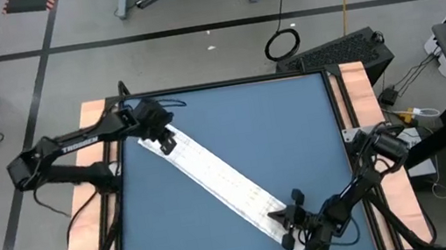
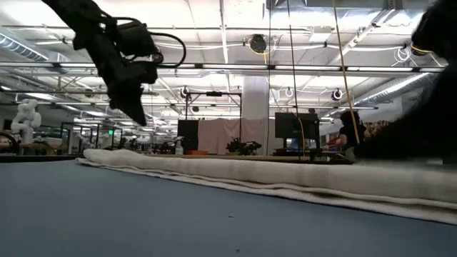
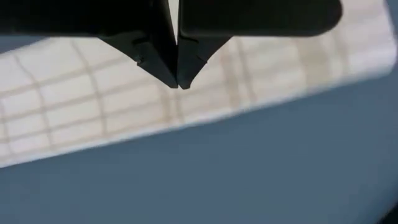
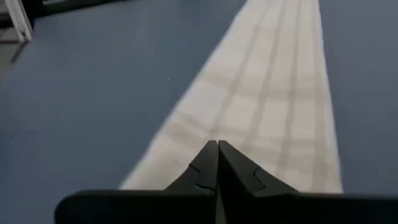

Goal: Roll towel into tight, uniform cylinder
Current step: Roll the white towel

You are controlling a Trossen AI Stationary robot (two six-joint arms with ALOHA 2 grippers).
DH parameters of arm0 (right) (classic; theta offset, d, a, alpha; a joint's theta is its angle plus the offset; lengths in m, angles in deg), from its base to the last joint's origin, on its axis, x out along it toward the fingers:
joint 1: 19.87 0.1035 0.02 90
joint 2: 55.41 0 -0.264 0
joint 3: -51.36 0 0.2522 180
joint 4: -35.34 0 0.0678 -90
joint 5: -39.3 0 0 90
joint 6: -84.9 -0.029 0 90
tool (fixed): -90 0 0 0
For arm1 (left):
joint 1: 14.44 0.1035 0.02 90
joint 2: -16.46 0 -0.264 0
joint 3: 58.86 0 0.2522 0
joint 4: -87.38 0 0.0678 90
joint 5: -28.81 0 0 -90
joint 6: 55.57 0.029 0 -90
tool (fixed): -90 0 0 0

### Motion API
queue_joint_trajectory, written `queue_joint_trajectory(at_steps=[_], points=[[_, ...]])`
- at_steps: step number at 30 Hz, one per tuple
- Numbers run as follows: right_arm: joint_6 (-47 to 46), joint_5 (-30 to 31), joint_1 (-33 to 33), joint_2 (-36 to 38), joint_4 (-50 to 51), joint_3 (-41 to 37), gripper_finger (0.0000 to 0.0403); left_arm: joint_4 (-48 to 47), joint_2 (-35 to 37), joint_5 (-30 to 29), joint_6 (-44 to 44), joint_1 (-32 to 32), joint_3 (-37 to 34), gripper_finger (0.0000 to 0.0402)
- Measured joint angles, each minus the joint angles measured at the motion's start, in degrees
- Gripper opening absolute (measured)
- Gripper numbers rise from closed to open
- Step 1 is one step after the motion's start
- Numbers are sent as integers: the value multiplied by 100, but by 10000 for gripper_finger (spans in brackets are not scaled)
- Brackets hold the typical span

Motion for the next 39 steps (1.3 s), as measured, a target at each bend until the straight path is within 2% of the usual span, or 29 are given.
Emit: queue_joint_trajectory(at_steps=[3,8,12,17,22,30,36,37,39], points=[[389,118,-37,198,-12,2,1,-98,175,-553,-476,-196,-173,6],[769,160,-146,252,-18,7,1,857,125,-1176,-1054,-392,-1002,6],[485,-31,-187,92,-48,7,1,1513,59,-1425,-1570,-415,-1541,6],[-7,-529,-145,-44,-32,7,1,2063,-136,-1987,-1650,-308,-1945,6],[-225,-870,-72,-46,-211,9,1,2956,-544,-2000,-1584,-138,-2086,6],[-27,-883,-41,83,-614,13,1,4719,-1343,-1936,-1113,136,-2054,6],[1214,-900,-151,572,-554,13,1,4817,-917,-1844,-1007,-99,-1727,6],[1508,-977,-186,679,-480,13,1,4720,-754,-1901,-1014,-177,-1690,6],[2050,-1523,-311,907,-285,13,1,4407,-415,-2079,-1096,-336,-1592,6]])
